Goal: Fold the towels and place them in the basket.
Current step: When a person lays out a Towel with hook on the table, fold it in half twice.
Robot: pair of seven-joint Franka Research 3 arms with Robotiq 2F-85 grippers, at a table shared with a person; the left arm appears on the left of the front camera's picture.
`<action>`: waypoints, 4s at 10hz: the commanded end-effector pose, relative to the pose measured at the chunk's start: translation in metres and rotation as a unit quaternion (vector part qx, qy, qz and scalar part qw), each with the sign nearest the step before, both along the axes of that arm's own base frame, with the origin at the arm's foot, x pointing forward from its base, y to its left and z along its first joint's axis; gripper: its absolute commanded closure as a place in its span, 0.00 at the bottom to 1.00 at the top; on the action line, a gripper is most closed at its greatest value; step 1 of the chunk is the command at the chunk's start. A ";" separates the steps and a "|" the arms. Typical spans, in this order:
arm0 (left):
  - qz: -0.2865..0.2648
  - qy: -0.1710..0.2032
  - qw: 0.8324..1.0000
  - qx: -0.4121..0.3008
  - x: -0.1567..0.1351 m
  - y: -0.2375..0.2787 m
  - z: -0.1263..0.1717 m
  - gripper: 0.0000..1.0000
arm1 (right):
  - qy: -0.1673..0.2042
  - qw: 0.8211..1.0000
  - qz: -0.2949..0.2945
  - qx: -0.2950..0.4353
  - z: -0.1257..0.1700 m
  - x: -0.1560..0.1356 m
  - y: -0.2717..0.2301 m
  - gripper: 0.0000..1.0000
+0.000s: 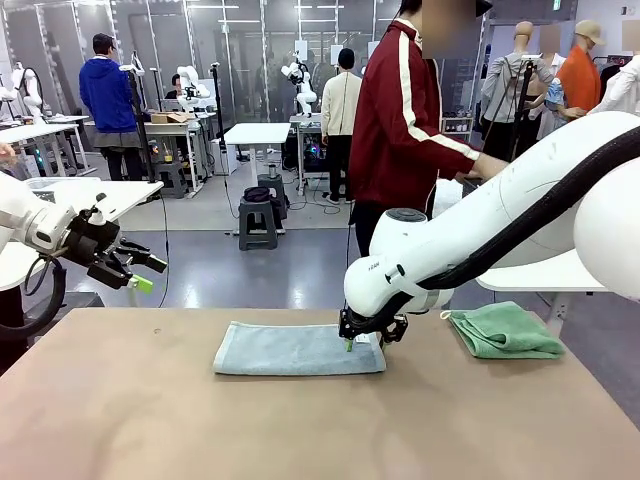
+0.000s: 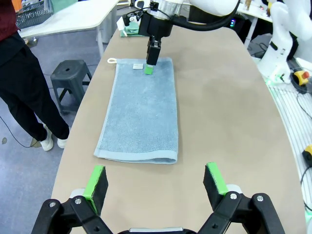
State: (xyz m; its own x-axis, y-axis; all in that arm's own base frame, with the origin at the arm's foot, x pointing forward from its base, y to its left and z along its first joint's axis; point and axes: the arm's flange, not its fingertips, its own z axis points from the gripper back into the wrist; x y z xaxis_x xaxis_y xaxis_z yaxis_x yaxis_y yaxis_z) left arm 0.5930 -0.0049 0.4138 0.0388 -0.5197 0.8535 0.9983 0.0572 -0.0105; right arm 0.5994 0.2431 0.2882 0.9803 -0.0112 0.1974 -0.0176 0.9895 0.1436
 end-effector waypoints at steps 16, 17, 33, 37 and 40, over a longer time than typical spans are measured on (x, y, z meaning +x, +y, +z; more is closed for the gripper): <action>0.002 -0.003 1.000 0.001 -0.001 -0.001 0.002 0.00 | -0.012 1.000 0.006 -0.006 0.012 0.008 -0.044 1.00; 0.002 -0.003 1.000 0.001 -0.001 -0.001 0.002 0.00 | -0.015 1.000 0.002 -0.012 0.017 0.009 -0.052 1.00; 0.002 -0.003 1.000 0.001 -0.001 -0.001 0.002 0.00 | 0.039 0.988 -0.078 -0.127 0.114 -0.041 0.182 1.00; 0.002 -0.003 1.000 0.001 -0.001 -0.001 0.002 0.00 | 0.071 0.984 -0.140 -0.085 0.086 -0.029 0.209 1.00; 0.002 -0.003 1.000 0.001 -0.001 -0.001 0.002 0.00 | 0.023 0.985 -0.160 -0.066 0.082 -0.023 0.215 1.00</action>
